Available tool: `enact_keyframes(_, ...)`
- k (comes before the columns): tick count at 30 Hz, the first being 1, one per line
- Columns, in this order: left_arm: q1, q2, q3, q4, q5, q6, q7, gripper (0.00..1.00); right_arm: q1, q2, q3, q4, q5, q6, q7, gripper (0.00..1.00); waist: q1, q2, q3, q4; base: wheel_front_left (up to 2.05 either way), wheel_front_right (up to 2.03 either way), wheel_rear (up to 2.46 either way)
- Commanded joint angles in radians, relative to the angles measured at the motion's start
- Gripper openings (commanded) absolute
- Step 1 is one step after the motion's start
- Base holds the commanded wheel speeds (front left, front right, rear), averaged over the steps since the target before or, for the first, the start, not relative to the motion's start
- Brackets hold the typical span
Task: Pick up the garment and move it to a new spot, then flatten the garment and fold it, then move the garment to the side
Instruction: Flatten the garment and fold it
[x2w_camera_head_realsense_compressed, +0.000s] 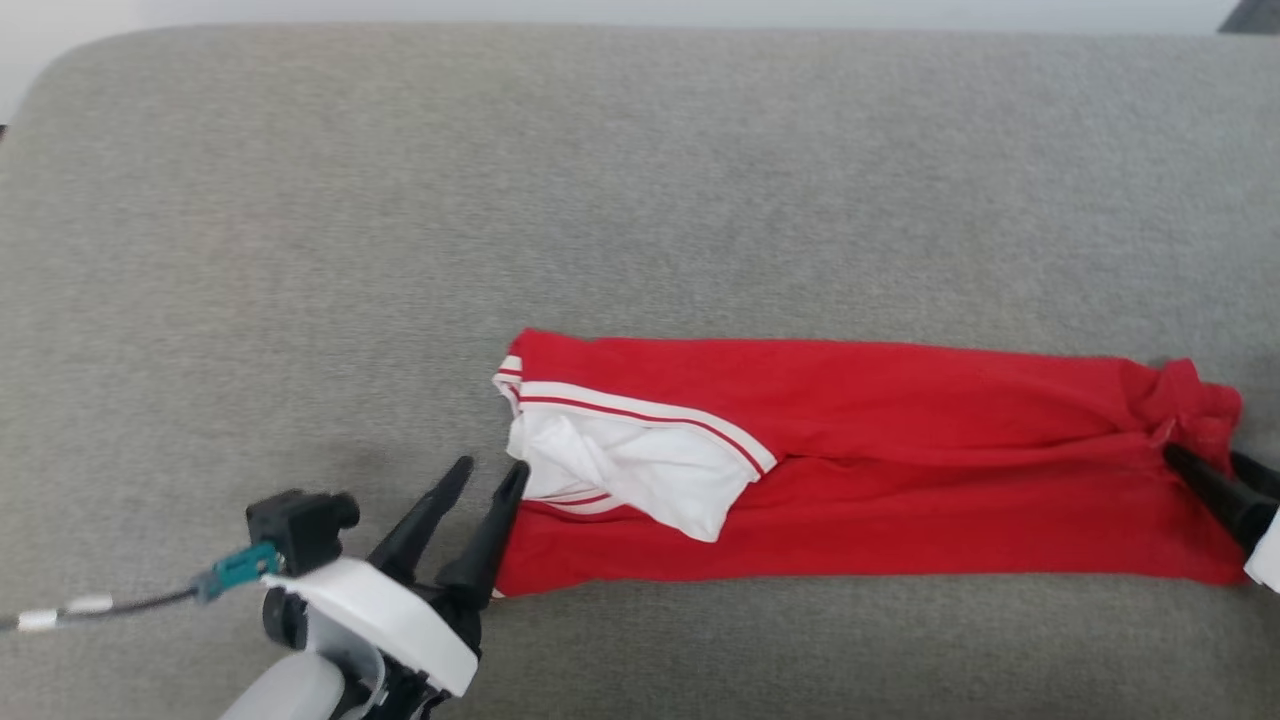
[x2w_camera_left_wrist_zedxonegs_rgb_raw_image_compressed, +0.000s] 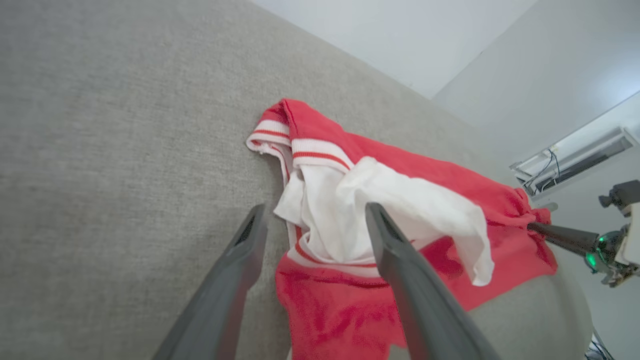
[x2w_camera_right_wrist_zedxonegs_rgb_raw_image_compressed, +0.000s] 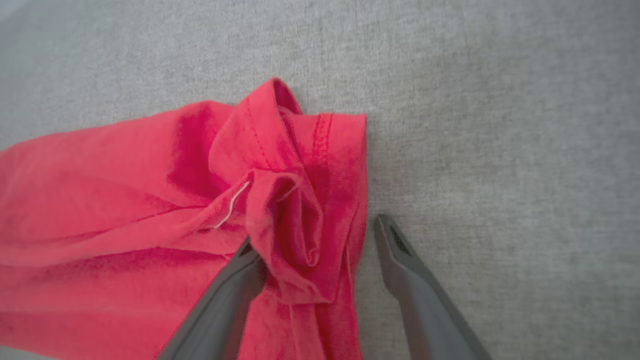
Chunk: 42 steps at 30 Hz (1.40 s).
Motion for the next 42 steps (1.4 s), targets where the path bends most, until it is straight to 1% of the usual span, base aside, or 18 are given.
enact_keyframes(1, 0.051, -0.045, 0.099, 0.013, 0.097, -0.010, -0.004, 1.00, 0.025, 0.025, 0.006, 0.041, 0.005, 0.000, 0.021, 1.00, 0.0000, 0.0000, -0.021, 0.034, 0.00, 0.00, 0.00)
enact_keyframes(4, 0.121, -0.139, 0.255, 0.015, 0.248, -0.021, -0.004, 1.00, 0.026, 0.037, 0.005, 0.077, -0.001, 0.000, 0.040, 1.00, 0.0000, 0.0000, -0.032, 0.058, 0.00, 0.00, 0.00)
enact_keyframes(5, 0.121, -0.139, 0.255, 0.015, 0.248, -0.021, -0.004, 1.00, 0.026, 0.037, 0.005, 0.077, -0.001, 0.000, 0.040, 1.00, 0.0000, 0.0000, -0.032, 0.058, 0.00, 0.00, 0.00)
enact_keyframes(8, 0.167, -0.196, 0.382, -0.001, 0.441, -0.028, -0.005, 1.00, 0.025, 0.048, 0.003, 0.100, -0.007, 0.000, 0.052, 1.00, 0.0000, 0.0000, -0.044, 0.078, 0.00, 0.00, 0.00)
enact_keyframes(11, 0.210, -0.253, 0.476, -0.036, 0.618, -0.033, -0.004, 1.00, 0.025, 0.058, 0.006, 0.122, -0.012, 0.001, 0.068, 1.00, 0.0000, 0.0000, -0.056, 0.091, 0.00, 0.00, 0.00)
enact_keyframes(14, 0.242, -0.292, 0.546, -0.073, 0.755, -0.034, -0.005, 1.00, 0.021, 0.069, 0.014, 0.144, -0.020, 0.001, 0.087, 1.00, 0.0000, 0.0000, -0.066, 0.096, 0.00, 0.00, 0.00)
enact_keyframes(16, 0.261, -0.316, 0.576, -0.089, 0.815, -0.038, -0.005, 1.00, 0.018, 0.076, 0.021, 0.154, -0.026, 0.003, 0.097, 1.00, 0.0000, 0.0000, -0.073, 0.096, 0.00, 0.00, 0.00)
enact_keyframes(17, 0.268, -0.324, 0.587, -0.094, 0.841, -0.040, -0.005, 1.00, 0.014, 0.078, 0.023, 0.157, -0.027, 0.003, 0.098, 0.49, 0.0000, 0.0000, -0.075, 0.096, 0.00, 0.00, 0.00)
enact_keyframes(18, 0.273, -0.332, 0.600, -0.100, 0.857, -0.041, -0.005, 1.00, 0.007, 0.080, 0.020, 0.159, -0.029, 0.003, 0.092, 0.29, 0.0000, 0.0000, -0.077, 0.095, 0.00, 0.00, 0.00)
enact_keyframes(19, 0.278, -0.339, 0.611, -0.102, 0.868, -0.042, -0.005, 1.00, 0.001, 0.080, 0.017, 0.161, -0.033, 0.003, 0.087, 0.00, 0.0000, 0.0000, -0.079, 0.094, 0.00, 0.00, 0.00)
enact_keyframes(23, 0.289, -0.353, 0.635, -0.111, 0.890, -0.043, -0.005, 1.00, -0.018, 0.063, 0.001, 0.174, -0.042, 0.000, 0.077, 0.00, 0.0000, 0.0000, -0.083, 0.083, 0.00, 0.00, 0.00)
enact_keyframes(28, 0.290, -0.339, 0.628, -0.134, 0.895, -0.043, -0.005, 1.00, -0.034, 0.013, -0.048, 0.177, -0.054, -0.003, 0.050, 0.00, 0.0000, 0.0000, -0.079, 0.063, 0.00, 0.00, 0.00)
enact_keyframes(32, 0.290, -0.336, 0.631, -0.171, 0.893, -0.043, -0.005, 1.00, -0.034, -0.043, -0.110, 0.175, -0.079, -0.002, 0.001, 0.00, 0.0000, 0.0000, -0.070, 0.047, 0.00, 0.00, 0.00)
enact_keyframes(37, 0.287, -0.329, 0.636, -0.194, 0.884, -0.043, -0.005, 1.00, -0.006, -0.141, -0.215, 0.208, -0.117, -0.001, -0.037, 0.00, 0.0000, 0.0000, -0.060, 0.029, 0.00, 0.00, 0.00)
enact_keyframes(40, 0.284, -0.321, 0.650, -0.209, 0.869, -0.041, -0.005, 1.00, -0.008, -0.173, -0.289, 0.239, -0.135, 0.000, -0.047, 0.00, 0.0000, 0.0000, -0.055, 0.016, 0.00, 0.00, 0.00)
enact_keyframes(42, 0.283, -0.317, 0.654, -0.214, 0.866, -0.041, -0.005, 1.00, -0.011, -0.178, -0.311, 0.238, -0.147, 0.000, -0.038, 0.00, 0.0000, 0.0000, -0.054, 0.010, 0.00, 0.00, 0.00)
